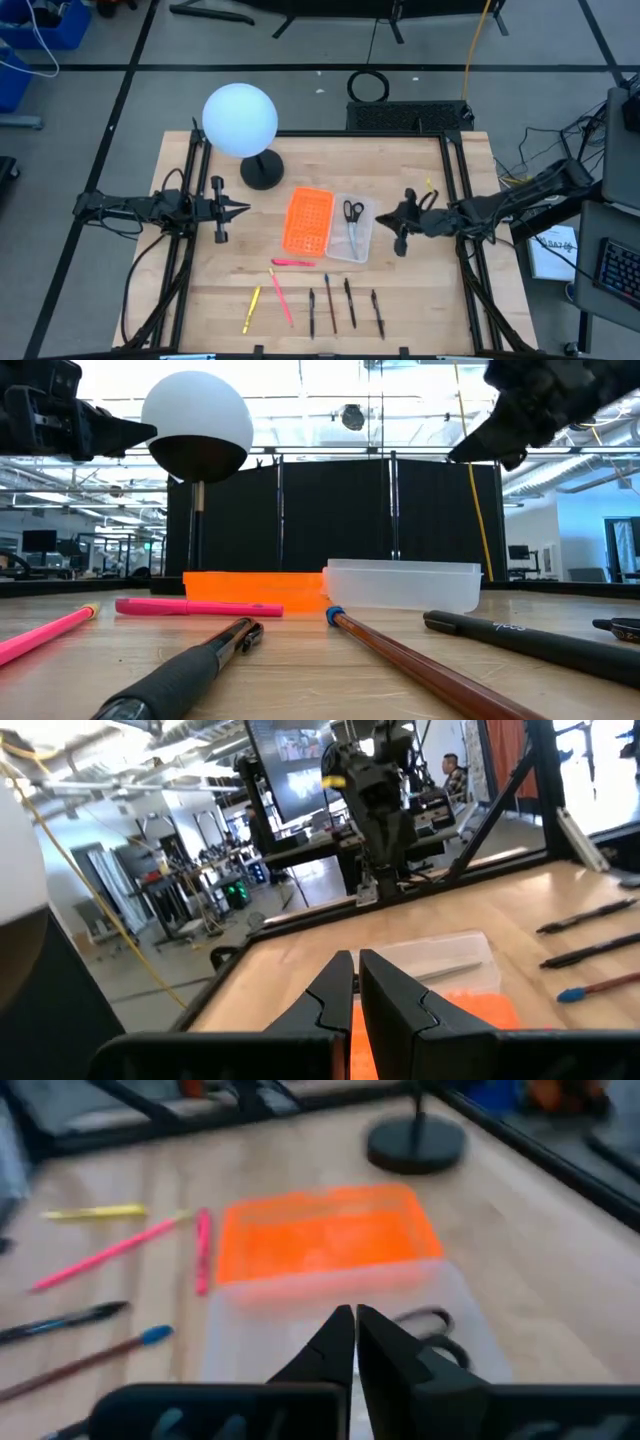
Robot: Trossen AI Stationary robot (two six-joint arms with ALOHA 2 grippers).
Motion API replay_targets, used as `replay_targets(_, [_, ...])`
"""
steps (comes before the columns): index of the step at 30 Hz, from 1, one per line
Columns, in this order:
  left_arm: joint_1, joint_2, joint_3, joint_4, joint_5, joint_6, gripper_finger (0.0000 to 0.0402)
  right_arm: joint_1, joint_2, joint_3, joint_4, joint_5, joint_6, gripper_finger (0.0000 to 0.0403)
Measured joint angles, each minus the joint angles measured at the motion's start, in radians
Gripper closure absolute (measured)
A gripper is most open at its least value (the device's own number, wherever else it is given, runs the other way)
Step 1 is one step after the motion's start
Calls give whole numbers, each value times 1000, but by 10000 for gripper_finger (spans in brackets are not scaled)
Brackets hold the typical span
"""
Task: Pick & place school supplies into a supply box
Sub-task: Put the pink pen into the orange supply box
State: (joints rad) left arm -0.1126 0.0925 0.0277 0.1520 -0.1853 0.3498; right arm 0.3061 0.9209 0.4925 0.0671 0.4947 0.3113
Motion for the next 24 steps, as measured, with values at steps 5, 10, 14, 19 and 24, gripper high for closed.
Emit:
replay_targets(5, [0,0,0,0,-1,42,371,-28,-70,-255,477,-71,-123,400])
replay_targets(10, [0,0,0,3,-1,15,371,-46,-93,-419,739,-103,-136,402])
replay_targets(14, [0,0,0,38,-61,25,371,-52,-95,-433,762,-105,-133,402])
replay_targets(19, [0,0,0,27,-233,-83,371,-50,-85,-434,757,-107,-142,403])
replay_targets(24, [0,0,0,-57,-329,-238,371,-50,-84,-435,744,-106,-174,403])
